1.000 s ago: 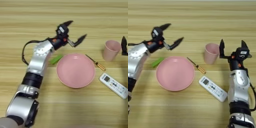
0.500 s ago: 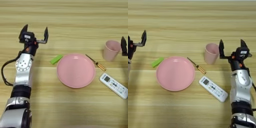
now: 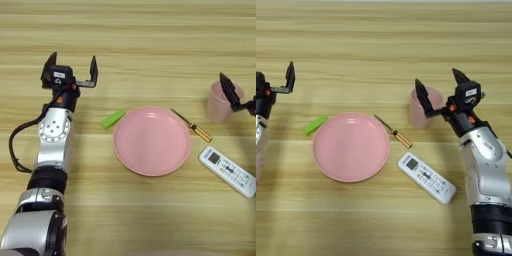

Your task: Move the objects on the table

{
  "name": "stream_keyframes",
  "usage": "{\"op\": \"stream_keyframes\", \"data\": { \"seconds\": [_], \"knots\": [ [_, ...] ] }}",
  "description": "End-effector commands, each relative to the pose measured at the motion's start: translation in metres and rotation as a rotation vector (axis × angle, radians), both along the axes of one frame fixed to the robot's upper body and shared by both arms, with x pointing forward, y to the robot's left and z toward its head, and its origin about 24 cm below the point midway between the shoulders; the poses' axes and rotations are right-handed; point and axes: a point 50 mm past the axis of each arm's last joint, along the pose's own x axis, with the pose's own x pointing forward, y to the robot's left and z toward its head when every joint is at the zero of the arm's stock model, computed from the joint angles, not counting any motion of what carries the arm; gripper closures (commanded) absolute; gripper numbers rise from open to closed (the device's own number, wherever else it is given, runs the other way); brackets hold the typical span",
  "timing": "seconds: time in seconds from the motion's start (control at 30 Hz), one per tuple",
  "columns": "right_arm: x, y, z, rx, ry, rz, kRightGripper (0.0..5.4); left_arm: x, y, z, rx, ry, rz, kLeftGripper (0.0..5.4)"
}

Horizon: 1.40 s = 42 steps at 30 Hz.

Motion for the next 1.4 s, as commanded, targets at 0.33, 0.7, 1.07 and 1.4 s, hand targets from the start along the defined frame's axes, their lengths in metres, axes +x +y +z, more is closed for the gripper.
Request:
{"op": "stream_keyframes", "data": {
  "seconds": [0.33, 0.7, 1.07, 1.4],
  "knots": [
    [-0.041, 0.005, -0.035, -0.093, 0.269, -0.144, 0.0, 0.007, 0.009, 0.002, -0.056, 0.015, 0.014, 0.01],
    [-0.043, 0.01, -0.043, -0.112, 0.287, -0.172, 0.0, 0.007, 0.01, 0.002, -0.055, 0.01, 0.007, 0.01],
    [-0.027, 0.007, -0.052, -0.075, 0.307, -0.216, 0.0, 0.006, 0.01, 0.001, -0.047, 0.006, 0.004, 0.01],
    [-0.012, 0.005, -0.057, -0.075, 0.317, -0.224, 0.0, 0.005, 0.01, 0.001, -0.042, 0.007, -0.002, 0.01]
  ]
}}
